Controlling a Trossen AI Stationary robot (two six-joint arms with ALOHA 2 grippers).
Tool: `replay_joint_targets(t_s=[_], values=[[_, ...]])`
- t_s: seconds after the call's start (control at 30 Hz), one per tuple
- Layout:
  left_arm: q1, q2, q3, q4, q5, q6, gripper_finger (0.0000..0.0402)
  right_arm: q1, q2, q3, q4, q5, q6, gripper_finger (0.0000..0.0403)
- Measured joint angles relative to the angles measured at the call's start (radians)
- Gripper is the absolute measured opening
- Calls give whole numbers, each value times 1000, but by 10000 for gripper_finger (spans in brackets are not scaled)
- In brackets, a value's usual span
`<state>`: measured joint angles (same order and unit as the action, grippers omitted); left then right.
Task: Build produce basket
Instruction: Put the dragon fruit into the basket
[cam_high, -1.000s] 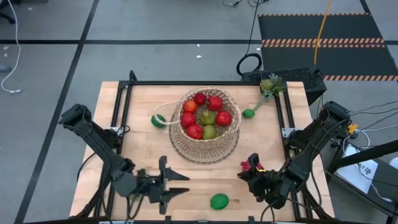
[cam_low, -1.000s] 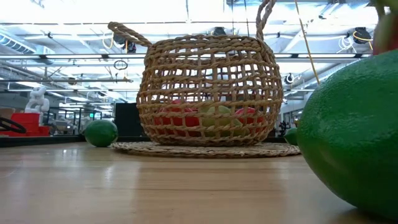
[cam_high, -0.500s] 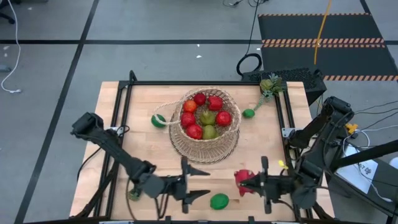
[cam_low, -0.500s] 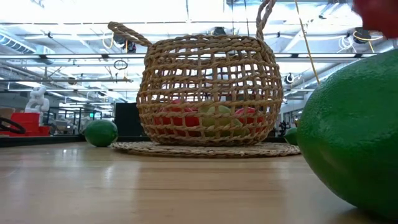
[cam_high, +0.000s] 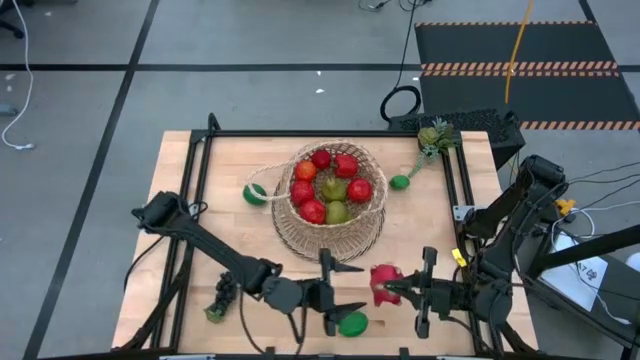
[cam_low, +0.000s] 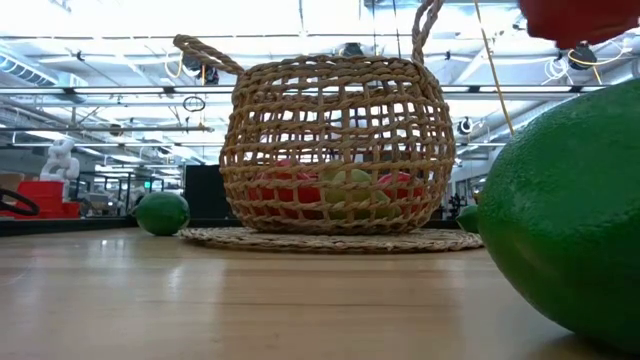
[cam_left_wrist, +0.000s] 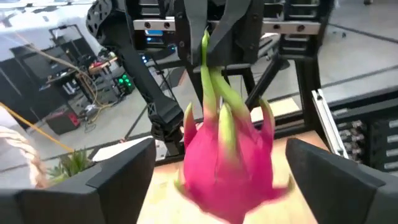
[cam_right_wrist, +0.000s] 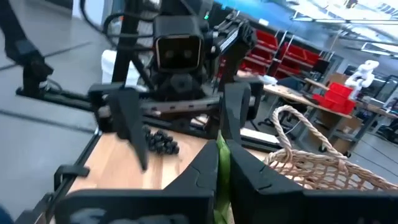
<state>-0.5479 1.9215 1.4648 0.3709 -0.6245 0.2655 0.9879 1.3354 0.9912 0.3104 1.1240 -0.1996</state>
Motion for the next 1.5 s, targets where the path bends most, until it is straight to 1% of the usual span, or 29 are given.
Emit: replay_joint_targets(t_s=[0.1,0.2,0.37,0.47,0.53,0.7,0.83,1.03,1.17,1.5], values=[[15,28,26,0,1,-54,382,-8,0,-46,123,0,-50,9],[33,49,44,2,22,-95,386,-16,0,-74,196,0,-75,9],[54,87,51,69,75,-115,373,-39,1,-92,204,-8,-43,9],[60,107,51,120,101,-119,363,-58,17,-93,221,-60,-29,9],[65,117,51,129,133,-119,359,-67,32,-93,248,-83,-35,9],[75,120,51,128,186,-140,346,-73,57,-93,301,-86,-79,9],[80,120,51,117,191,-149,324,-73,57,-93,320,-86,-77,9],[94,120,50,90,205,-181,280,-73,57,-93,329,-86,-76,9],[101,120,50,94,239,-194,255,-73,57,-93,329,-86,-77,9],[102,120,50,102,241,-196,183,-73,57,-93,325,-87,-78,9]])
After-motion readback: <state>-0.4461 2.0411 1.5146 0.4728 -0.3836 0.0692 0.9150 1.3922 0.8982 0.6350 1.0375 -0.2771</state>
